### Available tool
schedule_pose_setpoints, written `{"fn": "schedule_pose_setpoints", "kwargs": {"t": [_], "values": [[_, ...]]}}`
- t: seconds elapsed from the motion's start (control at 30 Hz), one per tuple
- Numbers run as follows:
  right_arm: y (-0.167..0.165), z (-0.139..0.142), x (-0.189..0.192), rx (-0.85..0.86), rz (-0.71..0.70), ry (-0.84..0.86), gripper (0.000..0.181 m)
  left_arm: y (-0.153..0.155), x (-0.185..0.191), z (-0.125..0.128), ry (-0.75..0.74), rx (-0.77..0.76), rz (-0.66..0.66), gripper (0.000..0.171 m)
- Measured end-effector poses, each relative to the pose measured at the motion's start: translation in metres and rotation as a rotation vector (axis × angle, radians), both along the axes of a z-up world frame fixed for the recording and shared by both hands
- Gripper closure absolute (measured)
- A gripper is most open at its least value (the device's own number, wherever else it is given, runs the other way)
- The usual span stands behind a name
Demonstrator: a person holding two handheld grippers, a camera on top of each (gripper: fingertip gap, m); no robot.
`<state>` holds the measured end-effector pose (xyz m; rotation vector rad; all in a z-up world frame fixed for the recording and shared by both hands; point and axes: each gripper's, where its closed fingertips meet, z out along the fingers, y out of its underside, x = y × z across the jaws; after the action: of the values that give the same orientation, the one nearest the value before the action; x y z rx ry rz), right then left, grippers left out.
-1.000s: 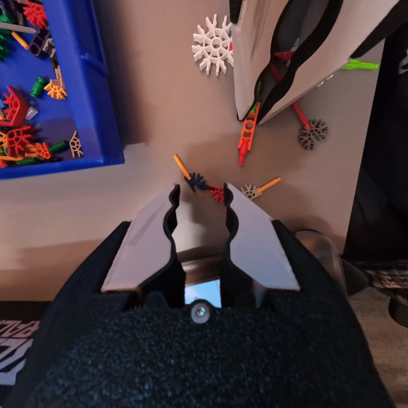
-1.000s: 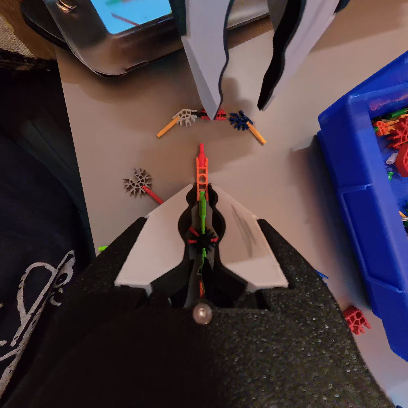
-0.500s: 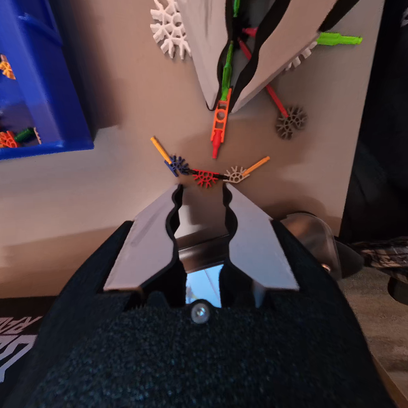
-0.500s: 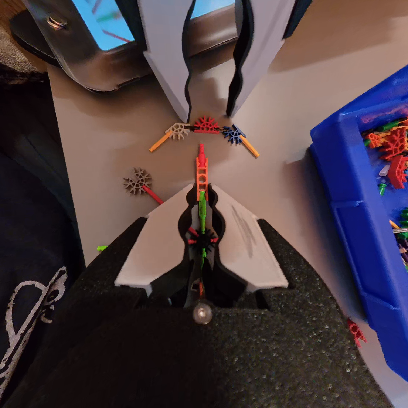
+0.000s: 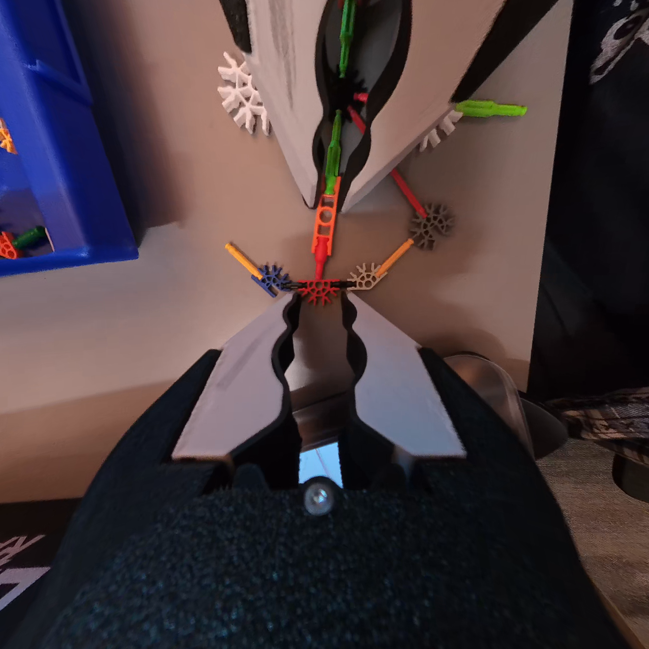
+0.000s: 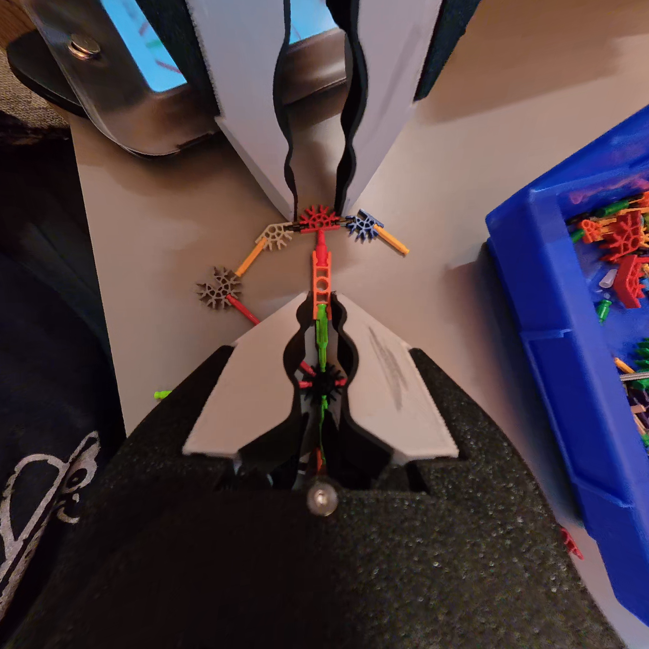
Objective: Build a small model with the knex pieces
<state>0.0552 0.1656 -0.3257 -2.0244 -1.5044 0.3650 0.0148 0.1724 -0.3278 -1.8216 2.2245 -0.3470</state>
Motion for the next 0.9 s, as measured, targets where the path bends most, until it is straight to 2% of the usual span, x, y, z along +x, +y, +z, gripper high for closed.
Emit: {"fn": "schedule_pose_setpoints", "kwargs": {"t": [0.03,0.9], "values": [[0.0,0.0,0.0,0.0,0.002,-0.002,0.172,0.0,0.0005,0.0001,-0.001,0.0,0.0,0.149],[0.001,-0.0005,0.0021,0.0,0.013,0.004,0.172,0.0001,0.0036,0.0067,-0.011,0.051,-0.08,0.152]]}}
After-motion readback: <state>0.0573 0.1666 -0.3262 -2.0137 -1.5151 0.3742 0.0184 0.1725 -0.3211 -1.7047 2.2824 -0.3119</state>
